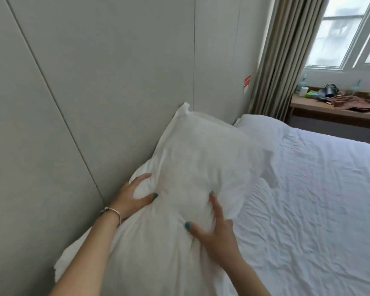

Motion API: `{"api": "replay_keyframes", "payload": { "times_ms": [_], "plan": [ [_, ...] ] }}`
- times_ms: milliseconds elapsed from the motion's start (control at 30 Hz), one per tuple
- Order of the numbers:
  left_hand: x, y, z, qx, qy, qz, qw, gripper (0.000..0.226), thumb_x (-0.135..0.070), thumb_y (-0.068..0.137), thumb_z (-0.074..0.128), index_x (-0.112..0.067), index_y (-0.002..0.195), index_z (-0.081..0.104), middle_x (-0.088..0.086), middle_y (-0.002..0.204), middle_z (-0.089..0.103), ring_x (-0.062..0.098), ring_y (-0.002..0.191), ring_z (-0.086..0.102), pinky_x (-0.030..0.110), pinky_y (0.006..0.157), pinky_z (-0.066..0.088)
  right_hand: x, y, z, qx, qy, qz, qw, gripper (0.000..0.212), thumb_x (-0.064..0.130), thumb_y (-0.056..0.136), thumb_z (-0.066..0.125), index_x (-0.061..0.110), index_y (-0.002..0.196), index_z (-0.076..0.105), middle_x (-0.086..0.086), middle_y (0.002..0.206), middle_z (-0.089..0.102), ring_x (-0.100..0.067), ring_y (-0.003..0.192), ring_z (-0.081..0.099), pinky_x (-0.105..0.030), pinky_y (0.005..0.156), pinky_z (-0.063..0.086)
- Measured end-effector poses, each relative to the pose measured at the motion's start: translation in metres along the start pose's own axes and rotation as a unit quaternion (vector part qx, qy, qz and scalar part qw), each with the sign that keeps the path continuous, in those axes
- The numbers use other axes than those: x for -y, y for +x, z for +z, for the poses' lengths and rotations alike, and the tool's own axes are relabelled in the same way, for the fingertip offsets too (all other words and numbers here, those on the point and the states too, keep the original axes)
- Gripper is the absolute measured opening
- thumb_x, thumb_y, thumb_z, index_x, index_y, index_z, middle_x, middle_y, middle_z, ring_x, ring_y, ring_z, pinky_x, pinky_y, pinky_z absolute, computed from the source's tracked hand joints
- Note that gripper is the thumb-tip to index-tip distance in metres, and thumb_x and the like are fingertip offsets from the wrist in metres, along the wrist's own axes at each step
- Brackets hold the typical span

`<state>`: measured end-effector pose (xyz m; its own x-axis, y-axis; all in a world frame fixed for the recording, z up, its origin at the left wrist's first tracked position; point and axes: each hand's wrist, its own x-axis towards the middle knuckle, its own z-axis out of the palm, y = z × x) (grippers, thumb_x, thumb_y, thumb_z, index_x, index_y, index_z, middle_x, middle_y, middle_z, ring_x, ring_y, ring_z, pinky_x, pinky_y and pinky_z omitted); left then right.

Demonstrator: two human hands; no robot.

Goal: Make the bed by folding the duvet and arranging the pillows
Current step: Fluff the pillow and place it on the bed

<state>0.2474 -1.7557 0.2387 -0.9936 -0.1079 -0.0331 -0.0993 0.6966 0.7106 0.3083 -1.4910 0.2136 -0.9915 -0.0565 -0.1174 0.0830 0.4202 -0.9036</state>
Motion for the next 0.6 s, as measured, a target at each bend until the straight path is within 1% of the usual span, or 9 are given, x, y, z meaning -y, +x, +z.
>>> {"api": "replay_keyframes", "payload": {
  "times_ms": [67,100,200,267,367,433,467,533,600],
  "plan": [
    [0.046,0.008,0.023,0.088,0.053,-0.09,0.991,0.083,-0.079,0.059,0.054,-0.065,0.134,0.024,0.01,0.135,0.04,0.027,0.128,0.042,0.035,0.108,0.035,-0.018,-0.001,0.032,0.009,-0.041,0.087,0.995,0.11,0.076,0.058,0.069,0.068,0.134,-0.01,-0.012,0.124,0.044,-0.026,0.121,0.041,-0.036,0.104,0.037],
    [0.065,0.01,0.033,0.101,0.057,-0.118,0.986,0.083,-0.079,0.062,0.053,-0.065,0.137,0.02,0.012,0.135,0.038,0.028,0.128,0.041,0.036,0.109,0.034,-0.025,-0.001,0.043,0.009,-0.06,0.12,0.991,0.113,0.082,0.054,0.065,0.068,0.134,-0.014,-0.016,0.126,0.044,-0.029,0.121,0.042,-0.038,0.104,0.038],
    [0.095,0.02,0.046,0.082,0.037,-0.141,0.986,0.08,-0.078,0.065,0.054,-0.066,0.136,0.019,0.008,0.124,0.038,0.031,0.122,0.044,0.038,0.106,0.037,-0.032,0.003,0.057,0.012,-0.092,0.141,0.986,0.117,0.088,0.048,0.059,0.067,0.135,-0.017,-0.017,0.136,0.039,-0.031,0.124,0.04,-0.04,0.103,0.036],
    [0.099,0.028,0.045,0.087,0.044,-0.148,0.984,0.071,-0.066,0.076,0.059,-0.063,0.137,0.023,0.008,0.124,0.038,0.03,0.121,0.045,0.036,0.105,0.037,-0.032,0.007,0.057,0.008,-0.087,0.138,0.987,0.116,0.088,0.047,0.059,0.068,0.134,-0.016,-0.011,0.142,0.034,-0.031,0.126,0.037,-0.04,0.105,0.034],
    [0.075,0.031,0.051,0.011,0.141,-0.106,0.984,0.055,-0.053,0.09,0.045,-0.042,0.143,0.034,0.011,0.14,0.037,0.031,0.128,0.04,0.035,0.106,0.034,-0.032,0.007,0.058,-0.015,-0.055,0.164,0.985,0.114,0.082,0.052,0.067,0.07,0.132,-0.013,-0.018,0.139,0.028,-0.034,0.13,0.029,-0.047,0.109,0.03],
    [0.039,0.024,0.064,-0.067,0.157,-0.025,0.985,0.054,-0.046,0.092,0.026,-0.031,0.141,0.039,0.011,0.147,0.033,0.029,0.136,0.031,0.042,0.11,0.026,-0.033,0.007,0.061,-0.043,-0.077,0.182,0.979,0.11,0.084,0.054,0.063,0.067,0.135,-0.009,-0.023,0.148,0.01,-0.035,0.141,0.009,-0.051,0.116,0.015],
    [0.02,0.018,0.075,-0.076,0.154,0.002,0.985,0.054,-0.051,0.092,0.022,-0.037,0.143,0.034,0.007,0.153,0.025,0.025,0.142,0.02,0.049,0.112,0.017,-0.034,0.007,0.061,-0.067,-0.104,0.173,0.977,0.103,0.086,0.059,0.057,0.066,0.138,-0.007,-0.02,0.152,-0.003,-0.033,0.144,-0.004,-0.052,0.117,0.006],
    [0.0,0.007,0.102,-0.04,0.194,0.019,0.98,0.062,-0.072,0.087,0.02,-0.054,0.145,0.008,-0.001,0.16,0.0,0.024,0.147,-0.006,0.061,0.109,-0.002,-0.041,0.007,0.06,-0.127,-0.19,0.101,0.968,0.08,0.083,0.075,0.041,0.065,0.14,-0.002,-0.005,0.155,-0.025,-0.027,0.144,-0.02,-0.052,0.116,-0.007],
    [0.003,0.002,0.128,-0.02,0.26,0.019,0.965,0.073,-0.085,0.077,0.013,-0.059,0.141,-0.01,-0.001,0.16,-0.015,0.029,0.146,-0.015,0.068,0.105,-0.008,-0.056,0.012,0.054,-0.147,-0.31,-0.02,0.939,0.064,0.076,0.086,0.023,0.06,0.144,0.0,0.003,0.159,-0.023,-0.025,0.147,-0.016,-0.049,0.116,-0.007]
  ]
}}
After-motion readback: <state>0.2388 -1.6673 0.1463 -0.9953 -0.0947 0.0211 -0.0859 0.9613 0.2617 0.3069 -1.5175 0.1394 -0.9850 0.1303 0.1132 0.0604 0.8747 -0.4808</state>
